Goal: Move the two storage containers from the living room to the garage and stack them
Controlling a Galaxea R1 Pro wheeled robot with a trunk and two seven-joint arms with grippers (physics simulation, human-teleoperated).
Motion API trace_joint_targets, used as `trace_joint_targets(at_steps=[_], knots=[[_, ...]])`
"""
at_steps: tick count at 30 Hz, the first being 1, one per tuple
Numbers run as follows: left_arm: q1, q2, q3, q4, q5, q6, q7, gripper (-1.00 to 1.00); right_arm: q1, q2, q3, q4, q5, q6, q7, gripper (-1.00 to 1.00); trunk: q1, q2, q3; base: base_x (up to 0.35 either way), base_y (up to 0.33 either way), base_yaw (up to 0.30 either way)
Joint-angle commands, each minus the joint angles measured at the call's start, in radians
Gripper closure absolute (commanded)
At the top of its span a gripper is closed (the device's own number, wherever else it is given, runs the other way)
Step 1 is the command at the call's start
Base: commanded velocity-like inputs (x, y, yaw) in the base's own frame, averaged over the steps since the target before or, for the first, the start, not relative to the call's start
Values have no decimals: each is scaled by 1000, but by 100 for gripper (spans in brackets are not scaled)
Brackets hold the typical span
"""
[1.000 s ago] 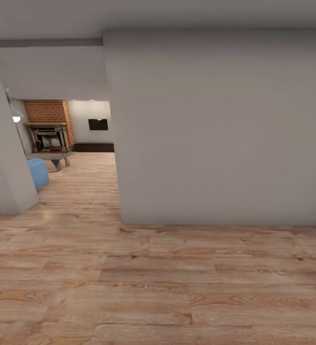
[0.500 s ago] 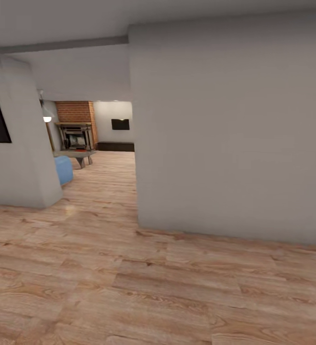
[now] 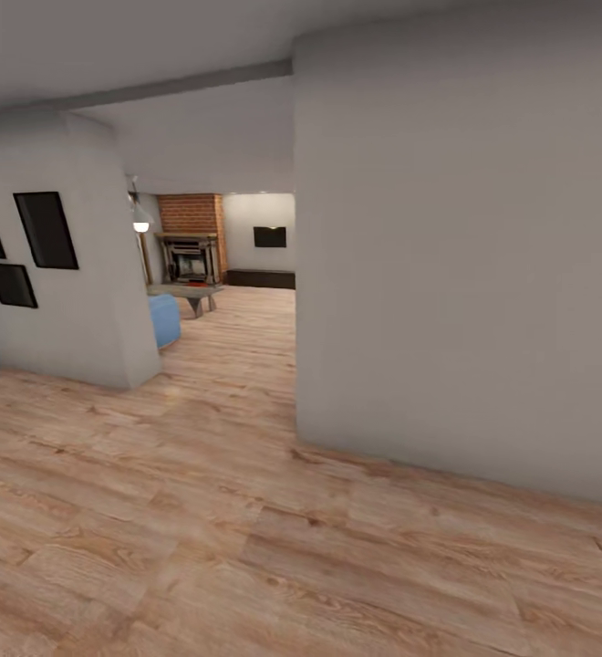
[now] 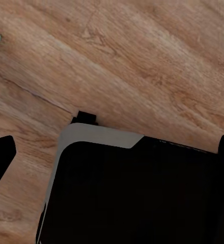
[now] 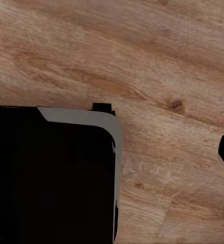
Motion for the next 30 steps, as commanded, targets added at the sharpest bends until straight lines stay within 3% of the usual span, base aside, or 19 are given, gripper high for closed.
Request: trace_joint_targets(at_steps=[1, 15, 30], knots=[[-1, 0, -4, 1, 8, -1, -3, -100, -1, -1, 7, 3, -3, -6, 3, -100, 1, -1, -2, 322, 0, 142], [-1, 0, -4, 1, 8, -1, -4, -100, -1, 1, 7, 3, -3, 2, 5, -100, 1, -1, -2, 322, 0, 31], [-1, 0, -4, 1, 9, -2, -4, -100, -1, -2, 7, 3, -3, -3, 4, -100, 1, -1, -2, 322, 0, 251]])
